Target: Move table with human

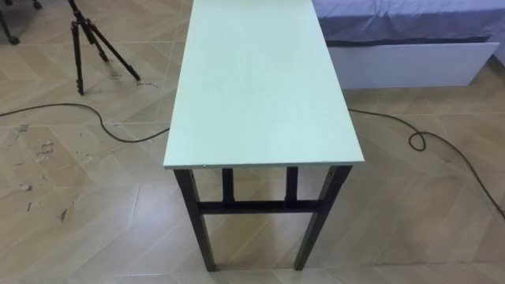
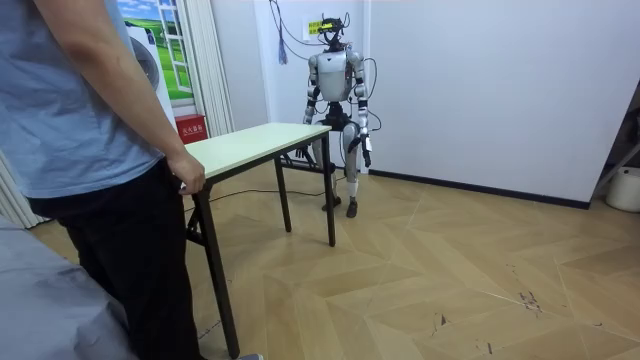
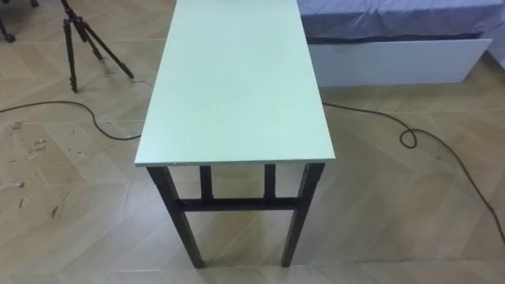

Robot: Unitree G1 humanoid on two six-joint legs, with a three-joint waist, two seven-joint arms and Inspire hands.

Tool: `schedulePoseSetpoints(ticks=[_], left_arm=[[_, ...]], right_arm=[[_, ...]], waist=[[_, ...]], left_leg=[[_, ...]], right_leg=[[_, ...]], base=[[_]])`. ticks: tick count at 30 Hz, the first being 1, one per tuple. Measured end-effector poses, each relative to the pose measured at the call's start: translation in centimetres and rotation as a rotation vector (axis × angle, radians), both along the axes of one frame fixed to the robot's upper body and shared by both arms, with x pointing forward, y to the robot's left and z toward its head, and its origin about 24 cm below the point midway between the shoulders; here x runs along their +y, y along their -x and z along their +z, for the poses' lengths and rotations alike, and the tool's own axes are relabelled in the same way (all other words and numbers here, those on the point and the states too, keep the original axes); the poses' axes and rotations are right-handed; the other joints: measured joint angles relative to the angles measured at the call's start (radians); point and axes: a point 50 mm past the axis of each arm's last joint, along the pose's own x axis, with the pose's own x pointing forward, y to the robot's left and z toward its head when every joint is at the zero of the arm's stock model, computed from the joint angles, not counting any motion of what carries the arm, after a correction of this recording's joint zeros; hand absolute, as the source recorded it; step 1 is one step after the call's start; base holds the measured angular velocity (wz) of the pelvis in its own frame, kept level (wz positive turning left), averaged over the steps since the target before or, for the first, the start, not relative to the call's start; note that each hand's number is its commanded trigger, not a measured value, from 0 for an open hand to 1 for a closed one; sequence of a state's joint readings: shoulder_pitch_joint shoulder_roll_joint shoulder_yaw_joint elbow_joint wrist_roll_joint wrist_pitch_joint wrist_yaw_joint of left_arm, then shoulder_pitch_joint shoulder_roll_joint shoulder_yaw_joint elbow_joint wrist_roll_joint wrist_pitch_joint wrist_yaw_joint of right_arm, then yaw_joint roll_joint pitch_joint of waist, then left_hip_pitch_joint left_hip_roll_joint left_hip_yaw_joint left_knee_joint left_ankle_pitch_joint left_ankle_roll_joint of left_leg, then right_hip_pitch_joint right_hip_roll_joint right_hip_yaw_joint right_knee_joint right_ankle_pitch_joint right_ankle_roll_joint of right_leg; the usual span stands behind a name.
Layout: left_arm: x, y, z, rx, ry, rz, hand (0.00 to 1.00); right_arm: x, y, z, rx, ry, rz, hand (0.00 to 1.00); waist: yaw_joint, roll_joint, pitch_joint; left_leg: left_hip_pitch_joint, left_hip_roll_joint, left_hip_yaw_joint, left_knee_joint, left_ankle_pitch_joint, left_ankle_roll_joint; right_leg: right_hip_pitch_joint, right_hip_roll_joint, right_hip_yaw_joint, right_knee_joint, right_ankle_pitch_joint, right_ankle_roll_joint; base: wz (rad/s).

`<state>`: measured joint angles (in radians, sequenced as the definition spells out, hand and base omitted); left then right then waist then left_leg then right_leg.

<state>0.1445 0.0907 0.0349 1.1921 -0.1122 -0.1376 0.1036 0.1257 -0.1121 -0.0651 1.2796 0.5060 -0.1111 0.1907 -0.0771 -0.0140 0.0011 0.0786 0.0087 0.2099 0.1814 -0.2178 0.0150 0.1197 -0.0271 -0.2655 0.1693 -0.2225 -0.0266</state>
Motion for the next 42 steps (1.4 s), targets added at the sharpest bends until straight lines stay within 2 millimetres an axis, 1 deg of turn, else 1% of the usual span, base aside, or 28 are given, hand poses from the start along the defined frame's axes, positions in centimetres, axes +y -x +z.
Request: schedulePoseSetpoints(ticks=[7,10,12,13,14,16,17,19,20,21,26,28,30,31,32,33,34,36,38,40,42], left_arm=[[0.0,0.3,-0.1,0.010,0.011,0.030,0.00],[-0.1,0.4,-0.1,0.007,0.046,0.125,0.00],[-0.1,0.7,-0.2,0.009,0.060,0.172,0.00],[-0.1,0.8,-0.2,0.009,0.072,0.202,0.00],[-0.1,0.8,-0.2,0.006,0.096,0.232,0.00],[-0.2,1.0,-0.3,0.011,0.134,0.252,0.00],[-0.3,1.1,-0.4,0.014,0.162,0.253,0.00],[-0.6,0.9,-0.4,-0.003,0.220,0.289,0.00],[-0.7,0.4,-0.3,-0.026,0.257,0.316,0.00],[-0.8,0.0,-0.2,-0.055,0.297,0.346,0.00],[-0.5,-1.1,0.5,-0.178,0.426,0.450,0.00],[-0.5,-1.4,0.9,-0.220,0.462,0.449,0.00],[-1.0,-1.9,1.3,-0.264,0.513,0.431,0.00],[-1.3,-2.1,1.4,-0.272,0.526,0.424,0.00],[-1.8,-2.6,1.6,-0.290,0.555,0.404,0.00],[-2.1,-2.9,1.8,-0.301,0.572,0.399,0.00],[-2.7,-3.4,2.1,-0.327,0.608,0.385,0.00],[-4.0,-4.7,2.9,-0.380,0.679,0.342,0.00],[-4.9,-5.9,3.8,-0.434,0.747,0.335,0.00],[-5.6,-6.8,4.6,-0.479,0.819,0.359,0.00],[-6.6,-7.9,5.6,-0.521,0.875,0.333,0.00]], right_arm=[[0.3,1.0,-0.1,0.025,-0.015,-0.009,0.00],[0.4,1.2,-0.2,0.033,-0.043,-0.035,0.00],[0.5,1.3,-0.2,0.036,-0.060,-0.041,0.00],[0.5,1.3,-0.2,0.031,-0.071,-0.040,0.00],[0.5,1.2,-0.2,0.027,-0.085,-0.038,0.00],[0.6,1.1,-0.2,0.022,-0.107,-0.030,0.00],[0.6,1.0,-0.2,0.019,-0.121,-0.022,0.00],[0.5,0.5,0.0,0.003,-0.140,-0.010,0.00],[0.4,-0.2,0.1,-0.025,-0.147,-0.003,0.00],[0.4,-0.9,0.3,-0.063,-0.158,-0.003,0.00],[0.5,-3.3,1.3,-0.225,-0.223,-0.038,0.00],[0.7,-3.8,1.7,-0.272,-0.241,-0.015,0.00],[1.3,-4.3,2.2,-0.325,-0.279,0.013,0.00],[1.5,-4.4,2.4,-0.336,-0.285,0.027,0.00],[2.0,-4.8,2.7,-0.359,-0.298,0.056,0.00],[2.3,-5.0,2.9,-0.373,-0.310,0.069,0.00],[3.0,-5.6,3.2,-0.405,-0.341,0.082,0.00],[4.3,-6.8,4.1,-0.469,-0.396,0.128,0.00],[5.2,-7.3,5.0,-0.532,-0.442,0.133,0.00],[6.1,-8.0,5.9,-0.583,-0.501,0.134,0.00],[7.4,-8.9,6.9,-0.639,-0.576,0.130,0.00]], waist=[[0.002,0.002,-0.0009],[0.002,0.003,0.0003],[0.003,0.002,0.0036],[0.003,0.007,0.0038],[0.005,0.007,0.0021],[0.008,0.008,0.0031],[0.009,0.014,0.0049],[0.017,0.017,0.0026],[0.020,0.021,-0.0008],[0.024,0.023,0.0004],[0.031,0.027,-0.0012],[0.031,0.025,-0.0004],[0.030,0.023,0.0024],[0.030,0.023,0.0025],[0.030,0.019,0.0064],[0.031,0.022,0.0071],[0.029,0.020,0.0095],[0.027,0.017,0.0099],[0.026,0.016,0.0104],[0.026,0.016,0.0102],[0.027,0.017,0.0098]], left_leg=[[0.006,0.000,-0.002,0.001,0.000,0.000],[0.012,0.000,-0.003,0.001,0.000,0.000],[0.018,0.000,-0.002,-0.001,0.000,0.000],[0.016,0.000,-0.001,0.000,0.000,0.000],[0.015,0.000,0.000,0.000,0.000,0.000],[0.015,0.000,0.002,0.000,0.000,0.000],[0.012,0.000,0.001,0.000,0.000,0.001],[0.002,0.001,0.001,0.001,0.000,0.001],[-0.001,0.001,0.000,0.003,0.000,0.002],[-0.006,0.001,-0.002,0.007,0.001,0.002],[-0.012,0.002,0.004,0.012,0.001,0.002],[-0.010,0.002,0.002,0.012,0.001,0.002],[-0.003,0.002,0.001,0.008,0.001,0.002],[-0.002,0.001,0.001,0.007,0.001,0.002],[-0.003,0.001,0.003,0.007,0.001,0.002],[-0.004,0.001,0.004,0.007,0.001,0.002],[-0.006,0.001,0.003,0.008,0.001,0.002],[-0.015,0.001,-0.005,0.015,0.000,0.002],[-0.019,-0.002,-0.019,0.018,0.000,0.002],[-0.018,-0.001,-0.021,0.017,0.000,0.002],[-0.017,-0.001,-0.021,0.016,0.001,0.003]], right_leg=[[0.000,0.000,-0.001,-0.001,0.000,0.000],[0.006,-0.001,-0.007,0.000,0.000,0.000],[0.010,-0.001,-0.005,0.000,0.000,0.000],[0.009,-0.001,-0.005,0.000,0.000,0.000],[0.007,-0.001,-0.004,0.001,0.000,0.000],[0.008,-0.001,-0.002,0.002,0.000,0.000],[0.008,-0.001,-0.003,0.002,0.000,0.000],[-0.002,-0.002,-0.003,0.003,0.001,0.000],[-0.008,-0.002,-0.005,0.002,0.002,-0.001],[-0.011,-0.002,-0.007,0.002,0.003,-0.001],[-0.014,-0.003,-0.008,0.003,0.003,-0.001],[-0.012,-0.003,-0.009,0.002,0.003,-0.001],[0.001,-0.003,-0.011,0.001,0.003,-0.001],[0.002,-0.003,-0.011,0.001,0.003,-0.001],[0.002,-0.004,-0.012,0.001,0.003,-0.001],[0.002,-0.003,-0.012,0.002,0.003,-0.001],[0.002,-0.004,-0.012,0.002,0.003,-0.001],[-0.002,-0.004,-0.015,0.003,0.003,-0.001],[-0.002,-0.006,-0.028,0.006,0.003,-0.001],[0.000,-0.006,-0.030,0.007,0.003,-0.001],[-0.001,-0.005,-0.027,0.010,0.003,-0.001]], base=[[0.00],[0.00],[0.00],[0.00],[0.00],[0.00],[0.00],[0.00],[0.00],[0.04],[0.01],[0.00],[0.00],[0.00],[0.00],[0.00],[0.00],[0.06],[0.16],[0.06],[0.00]])
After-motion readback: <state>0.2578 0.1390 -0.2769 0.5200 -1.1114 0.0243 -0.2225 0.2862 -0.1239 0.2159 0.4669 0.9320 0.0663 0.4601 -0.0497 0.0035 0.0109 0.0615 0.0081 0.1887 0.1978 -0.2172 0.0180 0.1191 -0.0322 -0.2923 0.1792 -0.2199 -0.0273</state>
